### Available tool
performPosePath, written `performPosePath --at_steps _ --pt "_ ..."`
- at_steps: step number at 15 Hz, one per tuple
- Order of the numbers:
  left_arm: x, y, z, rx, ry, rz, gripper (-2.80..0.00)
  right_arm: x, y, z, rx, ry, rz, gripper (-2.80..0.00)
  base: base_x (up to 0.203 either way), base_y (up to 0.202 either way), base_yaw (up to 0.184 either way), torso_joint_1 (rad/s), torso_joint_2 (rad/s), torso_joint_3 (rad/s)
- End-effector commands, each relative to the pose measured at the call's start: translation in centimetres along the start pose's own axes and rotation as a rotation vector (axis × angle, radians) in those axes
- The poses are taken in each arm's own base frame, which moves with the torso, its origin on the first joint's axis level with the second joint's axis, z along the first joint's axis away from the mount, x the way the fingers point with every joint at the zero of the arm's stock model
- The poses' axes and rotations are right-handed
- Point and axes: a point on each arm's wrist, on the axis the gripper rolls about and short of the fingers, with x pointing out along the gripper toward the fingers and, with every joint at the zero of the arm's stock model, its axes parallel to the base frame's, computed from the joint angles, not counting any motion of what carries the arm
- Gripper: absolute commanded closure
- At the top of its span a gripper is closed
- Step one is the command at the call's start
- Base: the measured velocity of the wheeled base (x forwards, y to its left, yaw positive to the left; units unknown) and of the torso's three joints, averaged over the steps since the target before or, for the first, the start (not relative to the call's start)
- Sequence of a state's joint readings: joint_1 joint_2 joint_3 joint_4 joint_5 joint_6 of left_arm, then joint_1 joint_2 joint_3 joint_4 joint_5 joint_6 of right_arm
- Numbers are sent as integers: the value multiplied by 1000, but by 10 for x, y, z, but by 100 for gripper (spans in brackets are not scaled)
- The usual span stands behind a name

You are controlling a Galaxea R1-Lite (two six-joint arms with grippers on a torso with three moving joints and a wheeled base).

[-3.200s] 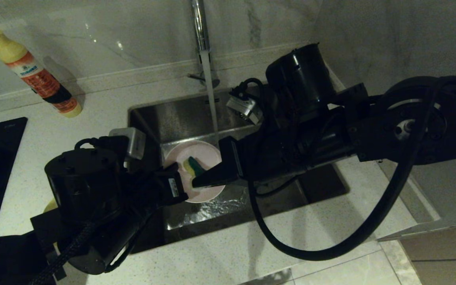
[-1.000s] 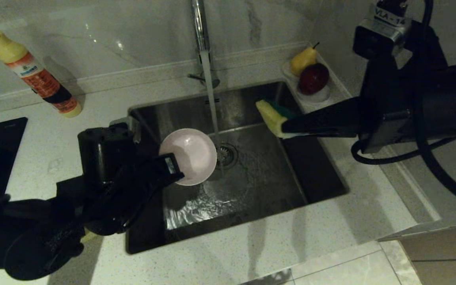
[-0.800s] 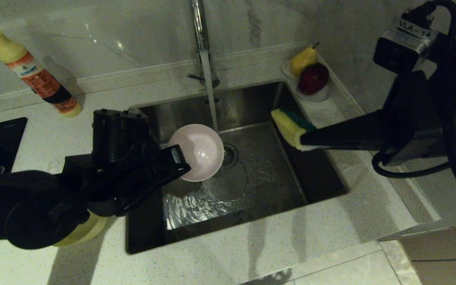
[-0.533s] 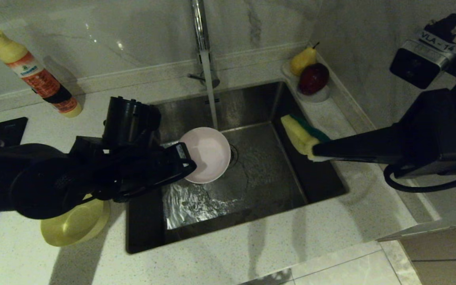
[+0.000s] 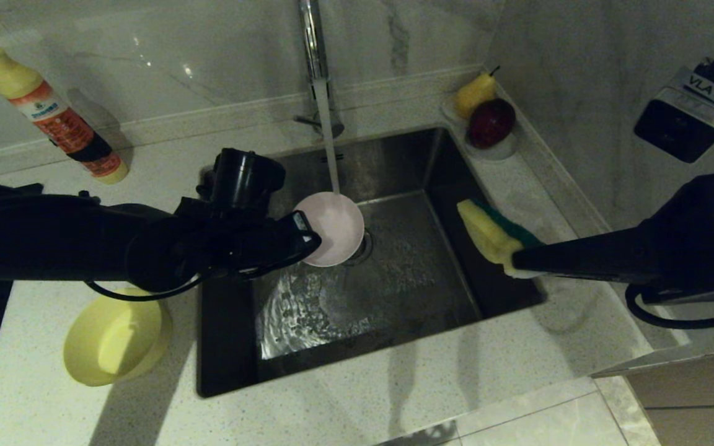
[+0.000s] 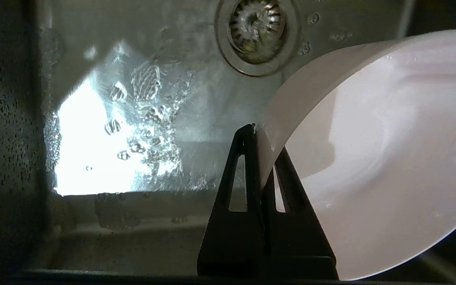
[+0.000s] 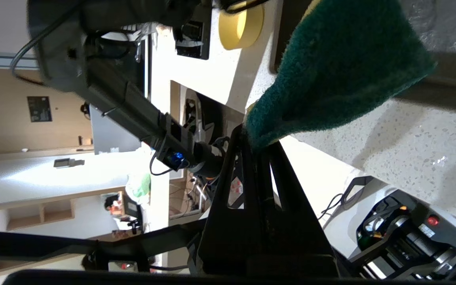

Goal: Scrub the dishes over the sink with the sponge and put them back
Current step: Rinse the bowl

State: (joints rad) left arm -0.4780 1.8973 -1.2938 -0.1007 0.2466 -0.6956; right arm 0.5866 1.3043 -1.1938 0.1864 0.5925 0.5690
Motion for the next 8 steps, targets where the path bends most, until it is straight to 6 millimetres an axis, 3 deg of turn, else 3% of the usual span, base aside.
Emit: performPosePath --at_steps 1,8 --pt "15 0 1 -25 13 27 0 0 -3 0 11 4 -3 0 0 0 0 0 0 0" --pt "17 -3 6 -48 10 28 0 -2 -3 0 11 10 11 0 0 0 0 0 0 0"
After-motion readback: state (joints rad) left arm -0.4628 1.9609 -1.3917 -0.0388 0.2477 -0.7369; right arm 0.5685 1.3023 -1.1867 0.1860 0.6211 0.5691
